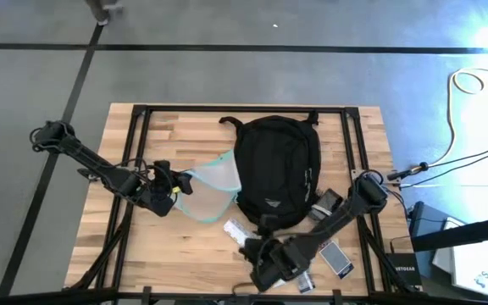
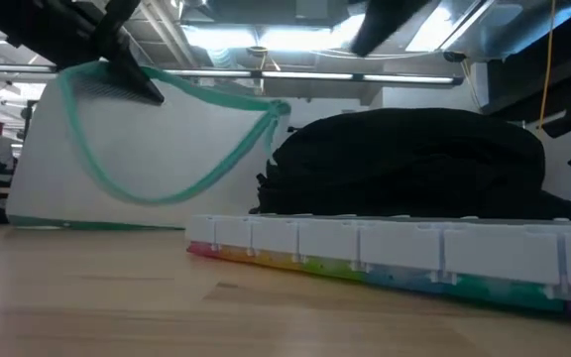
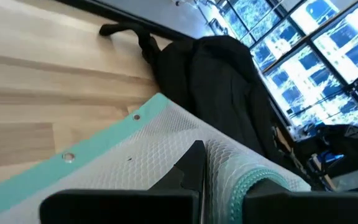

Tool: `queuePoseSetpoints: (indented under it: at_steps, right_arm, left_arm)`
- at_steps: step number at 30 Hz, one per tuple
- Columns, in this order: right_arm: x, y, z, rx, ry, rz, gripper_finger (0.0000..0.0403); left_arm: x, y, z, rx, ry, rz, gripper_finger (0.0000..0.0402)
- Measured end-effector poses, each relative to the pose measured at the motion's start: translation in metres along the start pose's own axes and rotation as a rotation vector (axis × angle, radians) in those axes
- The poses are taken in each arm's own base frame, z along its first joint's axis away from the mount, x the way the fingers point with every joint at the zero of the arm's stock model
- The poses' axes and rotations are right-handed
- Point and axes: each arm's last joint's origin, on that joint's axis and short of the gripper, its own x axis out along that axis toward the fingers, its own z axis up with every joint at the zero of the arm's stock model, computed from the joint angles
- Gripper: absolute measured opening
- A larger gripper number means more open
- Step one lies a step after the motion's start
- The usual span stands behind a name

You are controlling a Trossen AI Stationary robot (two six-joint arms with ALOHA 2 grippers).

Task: Unpack backpack
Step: Put the white pill organizer into the transparent zipper bag

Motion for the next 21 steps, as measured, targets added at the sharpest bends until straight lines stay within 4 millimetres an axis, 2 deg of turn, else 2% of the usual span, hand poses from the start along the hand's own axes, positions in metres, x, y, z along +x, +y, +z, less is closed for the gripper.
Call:
queuePoseSetpoints:
  at_steps: [5, 9, 14, 21]
  right_arm:
    - [0.010, 0.012, -0.023, 0.049, 0.017, -0.015, 0.0309]
    - [0.028, 0.021, -0.041, 0.127, 0.045, 0.037, 0.0370]
    - [0.044, 0.034, -0.048, 0.195, 0.001, 0.173, 0.0384]
    - [0.068, 0.026, -0.071, 0.269, 0.066, 0.126, 0.0376]
  left_arm:
    - [0.004, 0.001, -0.003, -0.023, 0.035, 0.018, 0.0001]
    - [0.005, 0.001, -0.003, -0.027, 0.057, 0.020, 0.0001]
    - [0.006, 0.001, -0.002, -0.052, 0.048, 0.024, 0.0001]
    - [0.007, 0.001, -0.002, -0.057, 0.042, 0.029, 0.0001]
